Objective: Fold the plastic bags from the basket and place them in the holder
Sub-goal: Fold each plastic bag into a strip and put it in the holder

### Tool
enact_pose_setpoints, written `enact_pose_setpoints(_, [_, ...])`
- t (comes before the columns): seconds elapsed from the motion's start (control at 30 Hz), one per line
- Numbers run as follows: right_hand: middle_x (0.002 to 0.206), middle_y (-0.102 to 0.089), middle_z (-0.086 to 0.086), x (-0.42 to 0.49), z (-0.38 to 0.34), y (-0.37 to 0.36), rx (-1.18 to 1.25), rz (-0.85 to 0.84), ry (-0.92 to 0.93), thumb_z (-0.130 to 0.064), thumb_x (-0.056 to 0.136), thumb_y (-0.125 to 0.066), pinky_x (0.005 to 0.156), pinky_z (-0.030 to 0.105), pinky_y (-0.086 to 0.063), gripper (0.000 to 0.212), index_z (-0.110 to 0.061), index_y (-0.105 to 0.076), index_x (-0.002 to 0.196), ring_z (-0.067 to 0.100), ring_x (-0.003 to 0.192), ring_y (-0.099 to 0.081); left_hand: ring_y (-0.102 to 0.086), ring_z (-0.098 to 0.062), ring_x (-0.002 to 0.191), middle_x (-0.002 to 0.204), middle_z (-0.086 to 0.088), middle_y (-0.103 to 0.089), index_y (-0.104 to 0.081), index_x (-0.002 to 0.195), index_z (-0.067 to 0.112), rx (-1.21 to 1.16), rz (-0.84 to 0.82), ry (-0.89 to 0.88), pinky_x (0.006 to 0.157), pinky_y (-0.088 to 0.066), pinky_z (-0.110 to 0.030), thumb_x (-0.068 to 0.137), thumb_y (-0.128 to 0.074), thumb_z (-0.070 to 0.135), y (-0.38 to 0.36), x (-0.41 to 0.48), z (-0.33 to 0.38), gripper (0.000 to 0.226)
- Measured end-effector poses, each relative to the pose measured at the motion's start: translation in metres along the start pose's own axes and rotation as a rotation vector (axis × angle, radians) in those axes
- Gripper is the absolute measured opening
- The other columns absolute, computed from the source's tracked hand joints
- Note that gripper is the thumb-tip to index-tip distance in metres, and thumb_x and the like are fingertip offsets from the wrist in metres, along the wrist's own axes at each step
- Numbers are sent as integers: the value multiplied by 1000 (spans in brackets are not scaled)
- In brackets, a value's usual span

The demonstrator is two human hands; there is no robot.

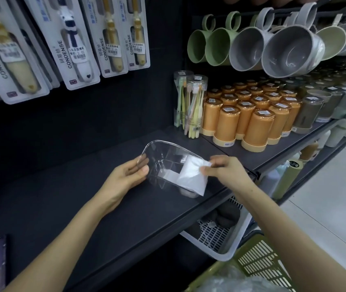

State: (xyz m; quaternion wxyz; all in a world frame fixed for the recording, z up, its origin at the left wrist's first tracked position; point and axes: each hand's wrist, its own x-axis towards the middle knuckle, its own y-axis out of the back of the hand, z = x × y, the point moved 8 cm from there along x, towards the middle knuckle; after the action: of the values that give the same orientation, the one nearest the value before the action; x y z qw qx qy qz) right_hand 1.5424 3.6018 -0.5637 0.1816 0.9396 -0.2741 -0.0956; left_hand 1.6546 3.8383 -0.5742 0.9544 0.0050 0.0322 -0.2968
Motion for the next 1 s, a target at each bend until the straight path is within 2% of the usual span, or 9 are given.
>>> enact_pose_setpoints(0.07, [121, -58, -6, -9, -6, -8, -245, 59, 97, -30, 77, -76, 103, 43, -36, 19, -23, -65, 62, 19, 116, -53, -51, -10, 127, 133, 8, -56, -48, 136, 20, 21, 25, -27, 104, -44, -27, 86, -61, 16, 6, -18, 0, 52])
enact_pose_setpoints(0.2, [127, -60, 2, -32, -25, -16, -558, 304, 296, -24, 80, -67, 96, 41, -33, 11, -15, -73, 77, 28, 114, -53, -54, -2, 122, 132, 15, -56, -59, 114, 35, 59, 34, -79, 108, -39, -29, 79, -65, 20, 5, -40, 3, 38])
enact_pose_setpoints(0.27, [118, -64, 7, -43, -32, -20, -626, 409, 428, -25, 74, -66, 91, 44, -35, 12, -14, -72, 75, 33, 104, -58, -53, 5, 120, 132, 17, -55, -59, 120, 29, 75, 30, -88, 108, -40, -26, 83, -64, 15, 7, -43, 3, 40])
enact_pose_setpoints(0.33, [111, -65, 7, -53, -38, -21, -687, 487, 537, -24, 68, -68, 88, 42, -36, 16, -16, -67, 82, 32, 97, -60, -54, 5, 119, 132, 16, -56, -56, 132, 18, 79, 30, -78, 107, -40, -22, 80, -66, 19, 9, -45, 1, 53])
enact_pose_setpoints(0.4, [112, -63, 8, -61, -43, -24, -734, 505, 620, -19, 67, -71, 89, 41, -32, 24, -17, -64, 90, 32, 97, -59, -55, -1, 121, 136, 10, -55, -52, 137, 14, 93, 24, -67, 107, -41, -24, 75, -67, 25, 11, -47, 1, 65])
enact_pose_setpoints(0.5, [116, -62, 13, -71, -48, -32, -800, 485, 746, -10, 73, -66, 92, 44, -33, 18, -17, -68, 89, 35, 97, -58, -56, -5, 121, 138, 6, -55, -48, 137, 18, 77, 22, -67, 108, -40, -28, 73, -68, 25, 10, -48, 1, 68])
enact_pose_setpoints(0.6, [119, -62, 13, -73, -44, -35, -814, 436, 743, -20, 85, -58, 96, 48, -34, 15, -17, -72, 89, 35, 101, -57, -56, -6, 121, 137, 7, -55, -47, 136, 22, 69, 16, -74, 108, -40, -30, 73, -68, 24, 10, -47, 1, 67])
enact_pose_setpoints(0.77, [125, -59, 12, -67, -34, -40, -859, 288, 676, -56, 84, -48, 106, 58, -27, 47, -18, -73, 97, 34, 111, -55, -56, -5, 122, 134, 11, -55, -48, 129, 29, 62, 1, -89, 107, -41, -27, 73, -68, 24, 11, -47, 0, 59])
enact_pose_setpoints(1.0, [130, -57, 13, -55, -32, -44, -1040, 250, 587, -64, 72, -48, 110, 65, -17, 58, -18, -73, 98, 36, 120, -51, -56, -5, 121, 136, 8, -55, -46, 136, 21, 65, 1, -94, 102, -43, -17, 74, -68, 20, 12, -46, 1, 66])
